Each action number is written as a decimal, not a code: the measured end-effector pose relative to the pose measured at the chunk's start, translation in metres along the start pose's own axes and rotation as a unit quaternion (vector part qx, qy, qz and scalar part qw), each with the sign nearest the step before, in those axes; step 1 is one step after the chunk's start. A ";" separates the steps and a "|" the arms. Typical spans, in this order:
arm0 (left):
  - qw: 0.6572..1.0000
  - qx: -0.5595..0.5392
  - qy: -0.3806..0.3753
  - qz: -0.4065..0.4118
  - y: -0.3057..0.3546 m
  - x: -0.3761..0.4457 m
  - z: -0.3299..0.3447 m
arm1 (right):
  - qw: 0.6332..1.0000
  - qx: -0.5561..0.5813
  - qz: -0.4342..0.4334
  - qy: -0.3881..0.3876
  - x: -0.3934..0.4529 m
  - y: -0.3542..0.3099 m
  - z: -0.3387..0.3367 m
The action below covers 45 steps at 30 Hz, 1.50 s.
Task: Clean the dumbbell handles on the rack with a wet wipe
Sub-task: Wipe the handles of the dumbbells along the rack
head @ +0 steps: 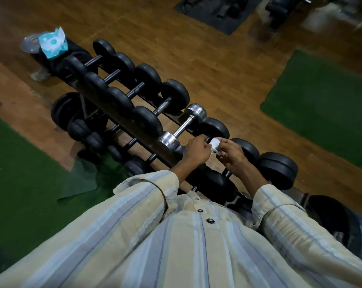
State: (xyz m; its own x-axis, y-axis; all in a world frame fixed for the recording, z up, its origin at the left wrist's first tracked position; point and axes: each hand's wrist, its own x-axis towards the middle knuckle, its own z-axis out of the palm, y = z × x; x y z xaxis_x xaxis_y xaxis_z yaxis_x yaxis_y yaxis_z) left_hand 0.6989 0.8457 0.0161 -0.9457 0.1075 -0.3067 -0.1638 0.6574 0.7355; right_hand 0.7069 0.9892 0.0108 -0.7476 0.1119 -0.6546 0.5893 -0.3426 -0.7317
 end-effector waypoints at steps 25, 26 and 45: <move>0.987 -0.158 -0.001 0.022 0.017 -0.057 0.058 | 0.988 -0.046 -0.054 0.137 -0.069 0.038 -0.061; 0.987 -0.158 0.003 0.023 0.017 -0.056 0.061 | 0.990 -0.054 -0.057 0.119 -0.069 0.038 -0.063; 0.976 -0.154 0.140 -0.057 0.039 -0.043 0.080 | 0.978 -0.166 -0.087 -0.086 -0.015 0.014 -0.099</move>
State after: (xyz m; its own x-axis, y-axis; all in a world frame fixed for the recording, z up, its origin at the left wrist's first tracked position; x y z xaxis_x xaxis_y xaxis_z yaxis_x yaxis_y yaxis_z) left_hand 0.7552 0.9266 0.0099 -0.9492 -0.1902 -0.2508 -0.3078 0.3933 0.8664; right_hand 0.7566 1.0748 -0.0080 -0.8694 -0.0278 -0.4934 0.4937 -0.0064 -0.8696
